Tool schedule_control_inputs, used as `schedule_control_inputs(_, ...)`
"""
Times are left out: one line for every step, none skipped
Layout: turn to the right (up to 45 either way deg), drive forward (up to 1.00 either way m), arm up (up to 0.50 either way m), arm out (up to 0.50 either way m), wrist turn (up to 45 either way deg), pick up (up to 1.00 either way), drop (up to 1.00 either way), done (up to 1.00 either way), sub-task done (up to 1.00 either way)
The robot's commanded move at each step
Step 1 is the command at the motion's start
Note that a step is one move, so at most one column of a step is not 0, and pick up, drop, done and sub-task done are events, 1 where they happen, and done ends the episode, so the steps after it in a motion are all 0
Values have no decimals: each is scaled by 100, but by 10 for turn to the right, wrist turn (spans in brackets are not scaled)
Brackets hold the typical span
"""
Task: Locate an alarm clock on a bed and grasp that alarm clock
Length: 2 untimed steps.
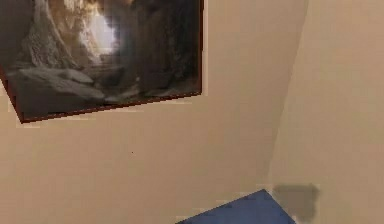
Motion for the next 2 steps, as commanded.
schedule_control_inputs(450, 0, 0, 0, 0, 0, 0, 0, 0)
schedule_control_inputs(180, 0, 0, 0, 0, 0, 0, 0, 0)
